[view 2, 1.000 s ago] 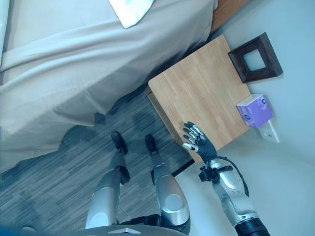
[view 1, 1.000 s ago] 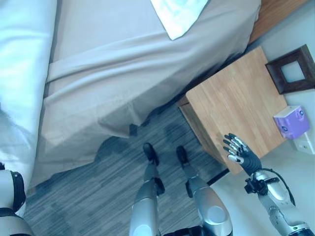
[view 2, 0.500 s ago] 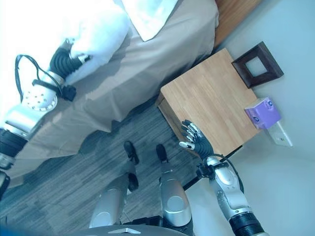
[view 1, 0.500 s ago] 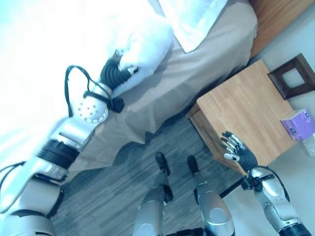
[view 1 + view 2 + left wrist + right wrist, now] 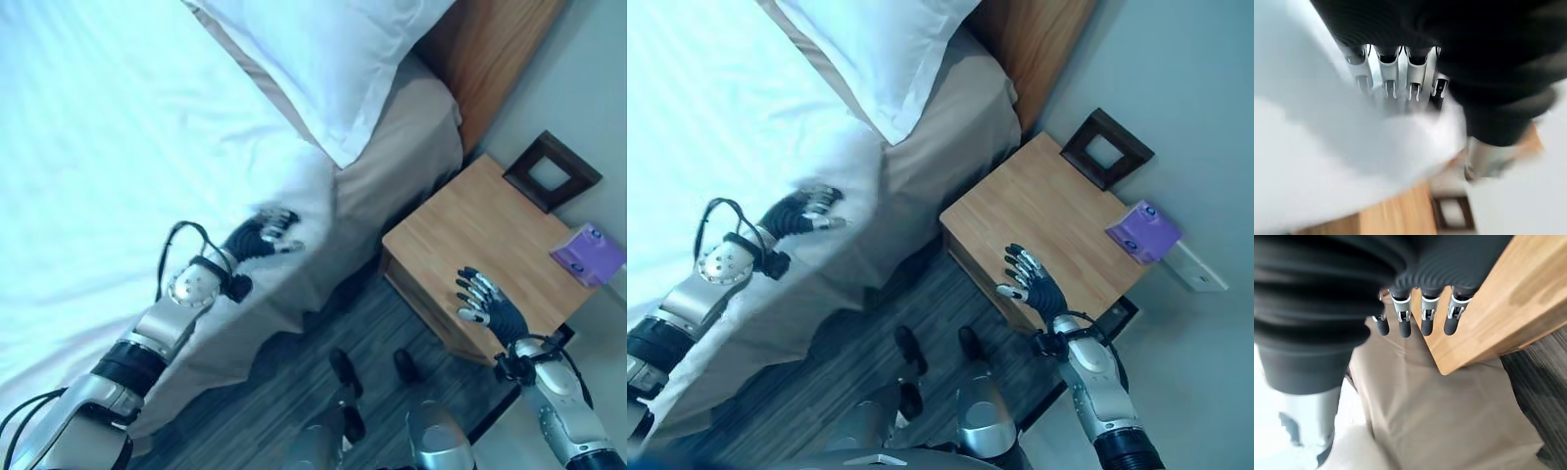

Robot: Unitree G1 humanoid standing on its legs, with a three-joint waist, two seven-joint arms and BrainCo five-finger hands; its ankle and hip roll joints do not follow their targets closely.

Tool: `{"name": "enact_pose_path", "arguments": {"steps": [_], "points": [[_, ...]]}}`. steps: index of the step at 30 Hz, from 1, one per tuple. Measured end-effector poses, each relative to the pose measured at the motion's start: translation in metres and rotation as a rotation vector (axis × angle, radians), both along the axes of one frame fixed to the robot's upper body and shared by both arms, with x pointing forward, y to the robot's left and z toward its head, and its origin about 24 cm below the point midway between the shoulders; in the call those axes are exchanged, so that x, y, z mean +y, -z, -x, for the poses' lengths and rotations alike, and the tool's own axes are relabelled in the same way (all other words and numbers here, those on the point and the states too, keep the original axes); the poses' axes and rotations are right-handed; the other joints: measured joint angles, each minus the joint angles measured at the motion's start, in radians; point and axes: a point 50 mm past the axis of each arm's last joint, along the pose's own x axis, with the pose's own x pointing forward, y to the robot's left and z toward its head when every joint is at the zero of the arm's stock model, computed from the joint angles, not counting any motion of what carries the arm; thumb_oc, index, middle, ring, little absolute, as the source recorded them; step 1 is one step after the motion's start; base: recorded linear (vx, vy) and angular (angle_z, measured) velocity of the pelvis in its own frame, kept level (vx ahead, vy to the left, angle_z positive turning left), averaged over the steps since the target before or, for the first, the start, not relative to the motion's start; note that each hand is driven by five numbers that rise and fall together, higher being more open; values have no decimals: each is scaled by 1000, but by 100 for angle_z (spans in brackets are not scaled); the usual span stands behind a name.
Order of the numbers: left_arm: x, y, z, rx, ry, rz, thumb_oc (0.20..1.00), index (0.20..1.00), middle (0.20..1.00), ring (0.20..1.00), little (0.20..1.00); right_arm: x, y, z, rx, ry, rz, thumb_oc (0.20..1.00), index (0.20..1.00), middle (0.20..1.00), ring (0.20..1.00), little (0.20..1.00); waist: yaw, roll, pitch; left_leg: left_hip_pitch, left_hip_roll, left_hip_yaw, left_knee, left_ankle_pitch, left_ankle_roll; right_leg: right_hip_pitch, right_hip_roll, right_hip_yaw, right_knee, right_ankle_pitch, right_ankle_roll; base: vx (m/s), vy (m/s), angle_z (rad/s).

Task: Making the bed.

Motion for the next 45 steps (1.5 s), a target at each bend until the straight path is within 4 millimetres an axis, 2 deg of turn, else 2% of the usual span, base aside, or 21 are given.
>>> {"name": "enact_pose_path", "arguments": {"steps": [3,7,11,14,15,16,17,18,19,20,21,23,25,28,29,32,36,38,40,41,45], "points": [[-27,-14,15,-29,159,97,1000,1000,1000,1000,1000,-4,4,6,20,2,23,1000,1000,1000,1000,1000,-1,10,-32,2,4,-1,-5,-5,-2,2,5,-1,0,3,-5,41,-39,-2],[-35,-34,26,-69,259,157,1000,1000,1000,1000,1000,-10,10,16,59,4,39,1000,1000,1000,1000,1000,2,24,-66,24,5,-9,-5,-7,-3,29,7,-8,0,-2,-13,34,-51,5],[-26,-50,40,-84,312,170,1000,1000,1000,1000,1000,-17,17,27,98,17,56,1000,1000,1000,1000,1000,11,46,-106,33,5,-24,-6,-21,-11,45,10,-26,0,-10,-23,36,-43,14],[1,-60,51,-123,242,261,1000,1000,1000,1000,1000,-24,15,29,93,49,59,1000,1000,1000,1000,1000,24,54,-128,34,5,-9,-6,-46,-43,50,1,-43,0,-12,-32,26,-41,11],[6,-58,51,-125,214,294,1000,1000,1000,1000,1000,-27,15,30,93,60,63,1000,1000,1000,1000,1000,31,56,-137,33,7,0,-5,-47,-44,53,0,-49,0,-14,-32,28,-58,12],[26,-47,57,-164,84,443,1000,1000,1000,1000,1000,-29,5,20,51,79,63,1000,1000,1000,1000,1000,47,59,-143,48,10,-16,-5,-27,-27,67,15,-46,0,-19,-30,-5,-47,7],[32,-34,58,-157,9,576,1000,1000,1000,1000,1000,-30,1,13,22,114,31,1000,1000,1000,1000,1000,55,56,-148,57,8,-24,-5,-24,-23,79,14,-49,0,-24,-31,-29,-48,9],[37,-15,59,-141,-103,746,1000,1000,1000,1000,1000,-33,-4,-1,-14,186,-40,677,677,677,677,677,60,46,-162,68,9,-33,-5,-21,-16,85,13,-52,0,-30,-34,-34,-32,22],[41,-1,63,-104,-166,787,1000,1000,1000,1000,1000,-27,-10,-16,-35,189,-102,476,476,476,476,476,79,40,-169,64,9,-44,-5,-20,-15,89,16,-62,0,-35,-34,-31,-29,16],[42,12,67,-78,-223,841,1000,1000,1000,1000,1000,-21,-21,-30,-65,181,-156,476,476,476,476,476,94,35,-172,64,11,-43,-2,-16,-9,88,21,-63,0,-34,-35,-28,-14,18],[39,34,72,-1,-294,913,1000,1000,1000,1000,1000,-7,-46,-51,-148,131,-231,200,200,200,200,200,115,34,-175,61,13,-53,0,-13,-6,88,21,-70,1,-34,-39,-39,-16,9],[38,53,82,89,-344,904,1000,1000,1000,1000,1000,12,-79,-74,-236,44,-294,200,200,200,200,200,139,33,-177,60,20,-55,0,-8,1,82,28,-74,10,-39,-41,-36,-17,13],[38,60,87,122,-366,905,1000,1000,1000,1000,1000,27,-107,-99,-284,3,-363,200,200,200,200,200,178,36,-180,60,24,-59,0,-6,3,85,32,-78,15,-42,-47,-34,-16,6],[40,63,89,140,-380,882,1000,1000,1000,1000,1000,24,-154,-139,-333,46,-346,200,200,200,200,200,228,44,-184,60,25,-79,0,9,21,87,36,-98,19,-49,-49,-17,-12,19],[43,64,91,142,-400,890,1000,1000,1000,1000,1000,28,-166,-143,-358,46,-375,200,200,200,200,200,244,47,-186,60,24,-89,0,11,24,91,38,-110,31,-58,-52,-11,-12,22],[47,66,91,163,-409,884,1000,1000,1000,1000,1000,33,-166,-162,-299,115,-419,200,200,200,200,200,269,60,-187,62,22,-103,1,16,30,100,39,-121,28,-60,-52,-16,-2,12],[54,60,90,140,-417,856,1000,1000,1000,1000,1000,27,-139,-176,-151,270,-484,200,200,200,200,200,298,79,-188,62,22,-119,1,18,28,104,42,-136,28,-66,-56,-27,-8,14],[54,59,89,136,-418,857,1000,1000,1000,1000,1000,32,-136,-177,-124,282,-478,200,200,200,200,200,310,100,-187,50,22,-133,1,21,25,100,44,-149,24,-66,-57,-23,-20,14],[54,59,89,136,-419,857,1000,1000,1000,1000,1000,34,-137,-178,-124,273,-470,200,200,200,200,200,310,103,-186,47,22,-136,1,22,23,100,44,-154,22,-66,-58,2,-18,11],[54,59,89,137,-421,855,1000,1000,1000,1000,1000,49,-132,-178,-95,237,-460,200,200,200,200,200,324,104,-185,42,26,-140,1,24,21,98,50,-159,17,-64,-60,6,-14,6],[53,60,88,138,-425,857,1000,1000,1000,1000,1000,70,-127,-179,-78,183,-428,200,200,200,200,200,339,104,-185,34,31,-140,1,24,21,93,55,-159,11,-63,-62,3,-4,1]]}}
